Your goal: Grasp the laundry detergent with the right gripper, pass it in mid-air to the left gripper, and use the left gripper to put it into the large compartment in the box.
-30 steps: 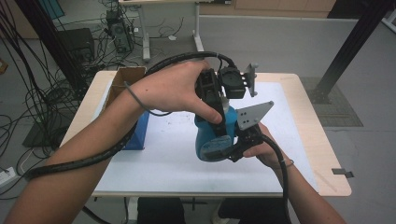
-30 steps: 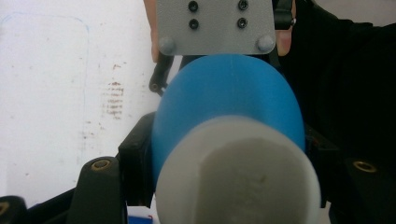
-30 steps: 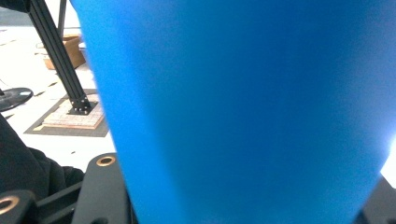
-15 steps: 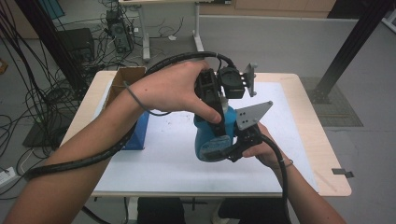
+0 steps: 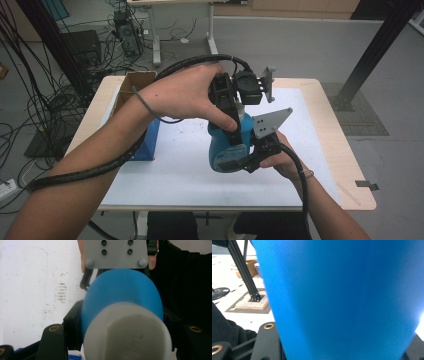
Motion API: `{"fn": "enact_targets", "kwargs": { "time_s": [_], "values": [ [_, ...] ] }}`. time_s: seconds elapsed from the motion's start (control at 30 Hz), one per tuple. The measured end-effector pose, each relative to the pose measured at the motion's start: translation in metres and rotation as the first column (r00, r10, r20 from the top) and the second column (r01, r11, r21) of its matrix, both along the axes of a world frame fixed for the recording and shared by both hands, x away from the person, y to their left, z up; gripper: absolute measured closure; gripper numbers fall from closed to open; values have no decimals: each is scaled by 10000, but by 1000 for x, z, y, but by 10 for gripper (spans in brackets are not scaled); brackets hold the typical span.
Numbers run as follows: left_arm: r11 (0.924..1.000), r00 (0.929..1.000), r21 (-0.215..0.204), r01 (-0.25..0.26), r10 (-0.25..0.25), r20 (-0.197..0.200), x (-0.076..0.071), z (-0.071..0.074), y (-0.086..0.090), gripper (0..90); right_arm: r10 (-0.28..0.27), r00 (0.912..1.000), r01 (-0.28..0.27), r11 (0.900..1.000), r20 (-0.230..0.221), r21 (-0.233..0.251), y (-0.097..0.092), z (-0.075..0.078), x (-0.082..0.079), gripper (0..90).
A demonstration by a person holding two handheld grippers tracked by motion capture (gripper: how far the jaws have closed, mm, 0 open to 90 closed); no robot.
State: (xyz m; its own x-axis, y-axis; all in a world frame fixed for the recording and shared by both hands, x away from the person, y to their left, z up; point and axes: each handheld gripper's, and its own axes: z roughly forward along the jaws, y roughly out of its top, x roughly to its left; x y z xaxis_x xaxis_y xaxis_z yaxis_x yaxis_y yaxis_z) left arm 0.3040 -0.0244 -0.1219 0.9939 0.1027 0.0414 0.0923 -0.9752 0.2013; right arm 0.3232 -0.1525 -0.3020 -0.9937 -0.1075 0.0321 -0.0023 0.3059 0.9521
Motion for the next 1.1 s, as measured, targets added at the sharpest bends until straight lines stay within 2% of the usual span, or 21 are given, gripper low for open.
{"fn": "enact_targets", "kwargs": {
  "time_s": [1.1],
  "values": [
    [10000, 10000, 38, -43, 43, -24, 0, -1, 2, 373, 31, 10000, -31, 10000, -18, -52, 1, 0, 0, 402]
  ]
}}
